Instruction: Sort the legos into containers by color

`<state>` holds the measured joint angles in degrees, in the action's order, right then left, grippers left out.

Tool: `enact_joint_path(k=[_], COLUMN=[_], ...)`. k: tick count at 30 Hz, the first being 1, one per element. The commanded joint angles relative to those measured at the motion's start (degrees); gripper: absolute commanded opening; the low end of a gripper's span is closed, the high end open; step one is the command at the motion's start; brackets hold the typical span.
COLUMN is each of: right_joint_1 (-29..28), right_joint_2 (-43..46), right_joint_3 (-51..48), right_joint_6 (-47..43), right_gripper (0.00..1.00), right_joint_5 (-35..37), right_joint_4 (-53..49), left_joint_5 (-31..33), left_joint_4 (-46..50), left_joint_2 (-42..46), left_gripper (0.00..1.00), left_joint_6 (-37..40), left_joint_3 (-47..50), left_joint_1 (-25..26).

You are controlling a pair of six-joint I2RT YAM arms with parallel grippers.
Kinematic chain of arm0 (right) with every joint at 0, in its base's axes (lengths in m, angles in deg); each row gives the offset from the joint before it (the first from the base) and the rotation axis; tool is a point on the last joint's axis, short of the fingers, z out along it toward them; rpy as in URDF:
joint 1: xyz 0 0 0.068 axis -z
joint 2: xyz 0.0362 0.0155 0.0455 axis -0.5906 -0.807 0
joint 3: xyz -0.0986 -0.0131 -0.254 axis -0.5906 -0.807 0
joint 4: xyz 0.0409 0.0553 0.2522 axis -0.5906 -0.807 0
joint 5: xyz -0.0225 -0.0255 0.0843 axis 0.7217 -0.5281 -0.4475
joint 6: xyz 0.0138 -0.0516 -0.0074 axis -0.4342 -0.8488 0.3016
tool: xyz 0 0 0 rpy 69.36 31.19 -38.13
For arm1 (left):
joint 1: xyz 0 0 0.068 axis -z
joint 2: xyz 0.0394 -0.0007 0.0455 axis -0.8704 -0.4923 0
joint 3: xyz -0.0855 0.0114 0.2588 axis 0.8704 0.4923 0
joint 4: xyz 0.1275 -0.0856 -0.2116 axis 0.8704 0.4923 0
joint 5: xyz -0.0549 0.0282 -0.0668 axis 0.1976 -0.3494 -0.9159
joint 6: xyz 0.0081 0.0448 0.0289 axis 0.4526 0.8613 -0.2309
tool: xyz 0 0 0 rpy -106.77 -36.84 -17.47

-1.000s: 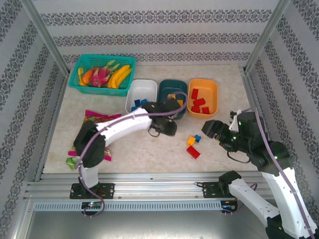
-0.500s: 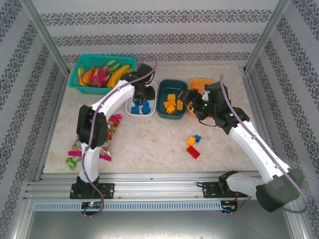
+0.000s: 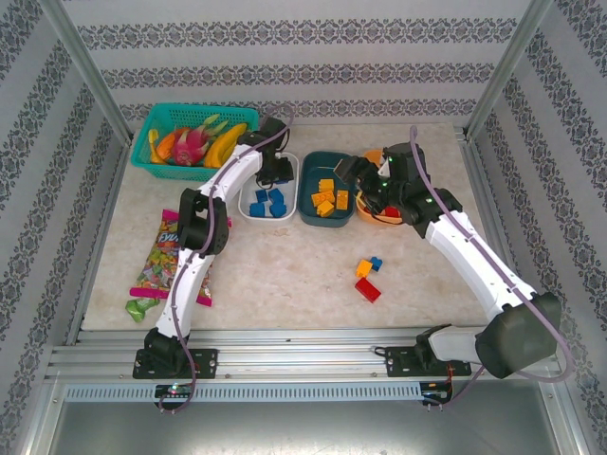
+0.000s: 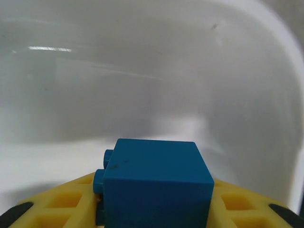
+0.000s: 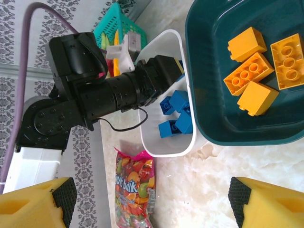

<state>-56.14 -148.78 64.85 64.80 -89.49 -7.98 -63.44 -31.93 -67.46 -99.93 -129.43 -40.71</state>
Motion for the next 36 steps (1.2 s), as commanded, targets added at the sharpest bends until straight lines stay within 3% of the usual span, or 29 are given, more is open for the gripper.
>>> enact_joint_path(k=[1,9,19,27,36], right_joint_1=[0.86,1.31,1.88,2.49,2.71], right_joint_2=[-0.49,-0.77,5.81,18.03,27.56], right_joint_3=[0.87,2.37,5.92,2.55,-3.33], right_joint_6=[0.11,-2.10,-10.64,-15.84,-14.56], right_gripper=[0.85,0.86,0.86,0.84,0.80], right_joint_5=[-0.84,0.41,6.43,10.71,14.99], right_joint_4=[0.00,-3.53,-15.38,-35.00,-53.97], left_joint_5=[-3.05,-3.03,2.00,-2.15,-3.76], left_joint_4=[2.31,2.66,3.73,-1.74,-10.89], left_joint_2=[-0.50,2.05,15.00,28.89,31.52], left_gripper=[0.47,0.70,0.74,0.76,0.76], left_joint_6=[0.43,0.67,0.80,1.42,-0.83], left_joint_3=[-1.09,-1.42,2.12,19.54,34.87], left_joint_1=[-0.14,-0.19,3.04,15.66,31.17])
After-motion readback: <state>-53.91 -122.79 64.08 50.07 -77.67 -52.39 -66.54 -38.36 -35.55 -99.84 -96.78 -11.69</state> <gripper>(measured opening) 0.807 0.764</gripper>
